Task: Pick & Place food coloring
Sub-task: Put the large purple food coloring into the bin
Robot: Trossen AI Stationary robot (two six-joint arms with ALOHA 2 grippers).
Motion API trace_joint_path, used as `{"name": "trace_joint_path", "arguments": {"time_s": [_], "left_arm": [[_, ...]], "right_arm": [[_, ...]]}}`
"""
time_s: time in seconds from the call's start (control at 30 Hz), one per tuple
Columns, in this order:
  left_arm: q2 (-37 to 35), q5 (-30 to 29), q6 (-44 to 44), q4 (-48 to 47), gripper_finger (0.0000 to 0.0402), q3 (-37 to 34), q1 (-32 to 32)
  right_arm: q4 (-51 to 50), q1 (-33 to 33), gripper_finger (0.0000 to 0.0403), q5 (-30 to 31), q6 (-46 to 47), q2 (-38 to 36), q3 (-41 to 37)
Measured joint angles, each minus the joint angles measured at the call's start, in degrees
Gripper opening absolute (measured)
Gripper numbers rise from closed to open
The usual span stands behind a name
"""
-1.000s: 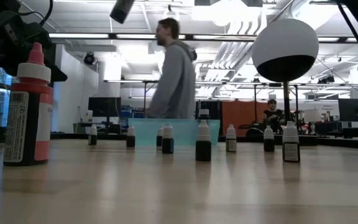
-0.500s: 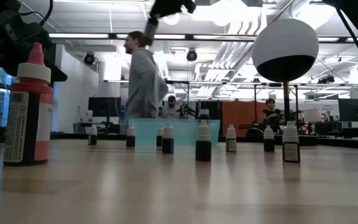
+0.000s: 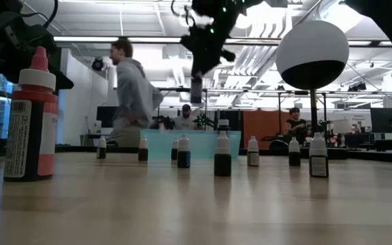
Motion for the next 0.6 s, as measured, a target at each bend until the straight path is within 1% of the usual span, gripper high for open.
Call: {"name": "trace_joint_path", "arguments": {"time_s": [0.23,0.6], "left_arm": [[0.0,0.0,0.0,0.0,0.0,0.0,0.0],[0.0,0.0,0.0,0.0,0.0,0.0,0.0]], "right_arm": [[-1.7,-1.7,0.0122,-6.0,0.1,0.0,-7.8],[0.0,-3.3,0.0122,-6.8,1.3,0.0,-16.1]]}}
